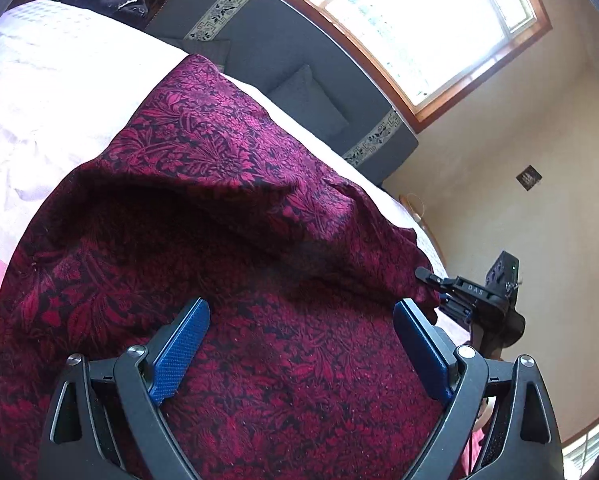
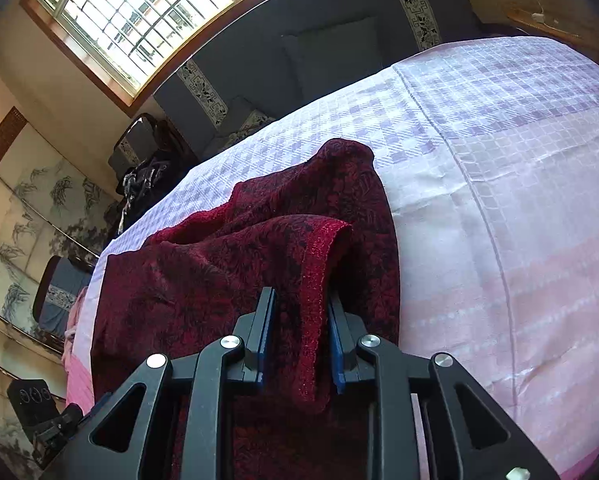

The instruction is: Fold small clothes

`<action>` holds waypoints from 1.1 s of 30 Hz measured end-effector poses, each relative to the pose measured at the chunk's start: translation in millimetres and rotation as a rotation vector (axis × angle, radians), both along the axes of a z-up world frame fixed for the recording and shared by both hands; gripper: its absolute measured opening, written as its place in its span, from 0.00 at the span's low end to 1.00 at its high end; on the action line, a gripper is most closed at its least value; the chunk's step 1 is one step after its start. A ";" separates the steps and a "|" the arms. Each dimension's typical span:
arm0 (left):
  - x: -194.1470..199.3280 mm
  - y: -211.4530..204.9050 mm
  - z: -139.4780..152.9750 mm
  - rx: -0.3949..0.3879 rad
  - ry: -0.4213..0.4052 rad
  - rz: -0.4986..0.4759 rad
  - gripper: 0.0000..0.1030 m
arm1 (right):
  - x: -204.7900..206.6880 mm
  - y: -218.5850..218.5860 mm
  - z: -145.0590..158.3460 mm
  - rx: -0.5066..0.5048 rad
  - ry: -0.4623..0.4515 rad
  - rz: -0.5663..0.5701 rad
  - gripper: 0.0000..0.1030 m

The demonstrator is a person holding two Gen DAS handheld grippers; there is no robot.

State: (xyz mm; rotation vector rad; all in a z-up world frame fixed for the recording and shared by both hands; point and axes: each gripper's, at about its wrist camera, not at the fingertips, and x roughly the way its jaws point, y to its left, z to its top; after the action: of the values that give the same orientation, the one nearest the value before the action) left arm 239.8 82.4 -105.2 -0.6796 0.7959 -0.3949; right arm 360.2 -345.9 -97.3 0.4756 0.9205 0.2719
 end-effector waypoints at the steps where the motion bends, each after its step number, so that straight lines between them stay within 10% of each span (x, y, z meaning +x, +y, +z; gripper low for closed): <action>1: 5.1 4.3 0.9 0.001 -0.004 0.010 0.90 | 0.6 3.1 0.8 0.007 -0.004 0.008 0.15; 8: 7.8 49.3 -6.2 0.038 -0.019 0.207 0.90 | 7.2 13.6 -2.6 -0.017 -0.009 0.017 0.15; 17: -10.9 50.0 4.8 0.072 0.014 0.142 0.90 | -6.7 -14.5 -4.6 0.146 0.040 -0.052 0.22; 25: -122.4 60.5 53.5 0.249 -0.030 0.008 0.90 | -182.3 -29.3 65.1 0.264 -0.187 0.068 0.51; 33: -267.3 66.9 109.7 0.030 -0.119 -0.107 0.90 | -369.9 -52.2 119.6 0.313 -0.317 0.105 0.79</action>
State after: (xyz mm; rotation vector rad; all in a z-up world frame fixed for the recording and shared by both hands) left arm -27.5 149.3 4.5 -0.5812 0.7255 -0.5153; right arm -9.7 -398.1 22.2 0.6513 0.5947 0.5749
